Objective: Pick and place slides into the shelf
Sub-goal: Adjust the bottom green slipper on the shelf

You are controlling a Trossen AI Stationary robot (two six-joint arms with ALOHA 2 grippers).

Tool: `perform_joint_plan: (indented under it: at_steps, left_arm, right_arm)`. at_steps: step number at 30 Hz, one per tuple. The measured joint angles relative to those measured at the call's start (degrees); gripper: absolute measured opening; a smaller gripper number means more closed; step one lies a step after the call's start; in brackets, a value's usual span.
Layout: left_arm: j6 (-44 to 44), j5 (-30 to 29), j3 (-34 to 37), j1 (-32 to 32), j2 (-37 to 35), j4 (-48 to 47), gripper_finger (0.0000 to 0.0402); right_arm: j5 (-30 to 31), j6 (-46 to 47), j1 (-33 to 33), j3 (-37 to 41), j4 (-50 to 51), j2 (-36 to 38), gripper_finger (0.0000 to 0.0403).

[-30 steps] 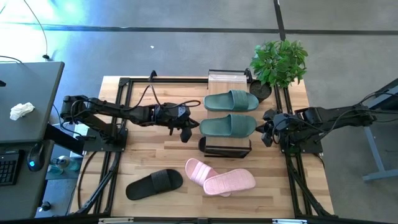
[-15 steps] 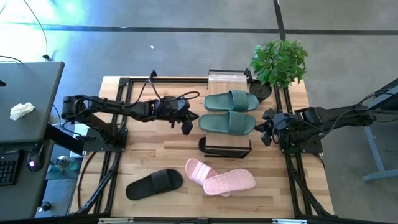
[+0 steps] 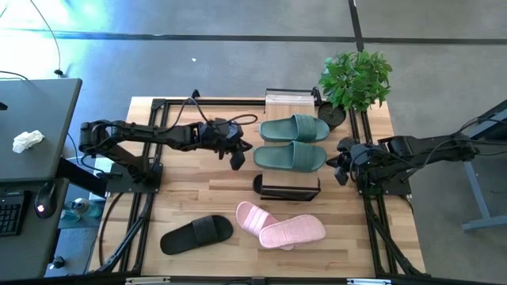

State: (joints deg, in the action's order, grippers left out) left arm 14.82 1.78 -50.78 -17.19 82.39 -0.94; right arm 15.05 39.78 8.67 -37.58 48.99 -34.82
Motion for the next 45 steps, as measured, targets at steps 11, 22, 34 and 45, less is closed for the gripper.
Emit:
perform_joint_plan:
  at_steps: [11,22,34,45]
  left_arm:
    - [0.92,3.83,-0.03,4.28,-2.36,-5.16,0.0000]
    - [3.03,-0.36,0.02,5.58,0.26,1.36,0.0000]
    - [3.87,-1.42,0.07,5.58,3.91,3.83,0.0000]
    - [3.86,-2.48,0.07,5.58,4.56,5.08,0.0000]
  right_arm:
    - [-0.92,-0.54,-0.02,0.00,2.25,1.57,0.0000]
    - [-0.61,-1.26,-0.02,0.00,2.00,1.08,0.0000]
    - [-0.31,-2.35,0.00,0.00,0.96,1.08,0.0000]
    - [-0.26,-2.30,0.00,0.00,1.17,1.11,0.0000]
